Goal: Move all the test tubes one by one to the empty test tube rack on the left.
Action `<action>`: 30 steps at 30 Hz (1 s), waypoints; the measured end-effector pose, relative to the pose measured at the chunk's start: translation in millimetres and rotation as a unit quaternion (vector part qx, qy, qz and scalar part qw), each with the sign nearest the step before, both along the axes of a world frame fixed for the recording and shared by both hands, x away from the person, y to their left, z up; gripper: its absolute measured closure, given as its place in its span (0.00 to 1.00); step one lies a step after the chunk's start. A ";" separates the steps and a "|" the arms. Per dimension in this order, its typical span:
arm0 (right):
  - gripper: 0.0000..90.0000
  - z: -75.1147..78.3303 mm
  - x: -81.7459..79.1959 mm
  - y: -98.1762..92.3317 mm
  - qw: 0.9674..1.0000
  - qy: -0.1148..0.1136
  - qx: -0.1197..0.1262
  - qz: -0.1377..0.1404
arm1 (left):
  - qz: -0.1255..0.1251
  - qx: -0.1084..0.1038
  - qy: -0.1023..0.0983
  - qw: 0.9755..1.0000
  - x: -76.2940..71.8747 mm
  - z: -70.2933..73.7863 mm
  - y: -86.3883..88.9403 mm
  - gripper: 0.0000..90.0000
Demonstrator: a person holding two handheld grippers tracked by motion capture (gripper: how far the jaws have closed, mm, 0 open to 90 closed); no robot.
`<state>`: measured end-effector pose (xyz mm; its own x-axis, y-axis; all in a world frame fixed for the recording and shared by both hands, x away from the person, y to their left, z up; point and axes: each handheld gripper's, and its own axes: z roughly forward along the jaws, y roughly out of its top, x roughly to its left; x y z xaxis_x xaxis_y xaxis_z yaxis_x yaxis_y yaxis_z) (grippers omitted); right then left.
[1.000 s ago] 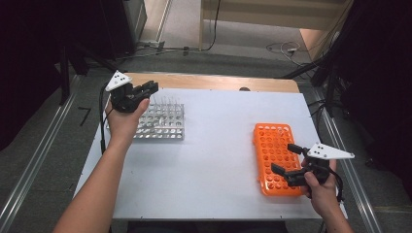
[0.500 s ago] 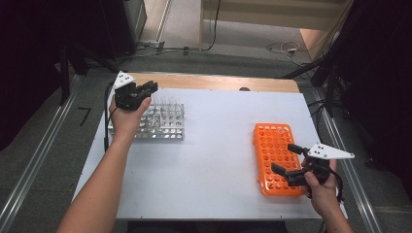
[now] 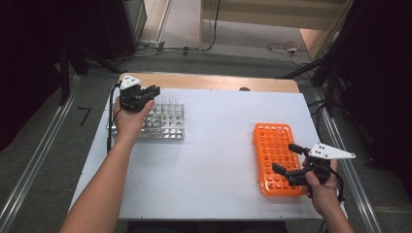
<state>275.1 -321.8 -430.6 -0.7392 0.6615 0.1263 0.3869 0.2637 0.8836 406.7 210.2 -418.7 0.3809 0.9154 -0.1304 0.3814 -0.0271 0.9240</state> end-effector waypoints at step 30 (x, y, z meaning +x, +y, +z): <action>0.00 0.4 -0.5 1.1 1.000 -0.002 -0.002 -0.001 | 0.001 0.022 0.036 0.999 -4.2 -10.3 -1.1 0.85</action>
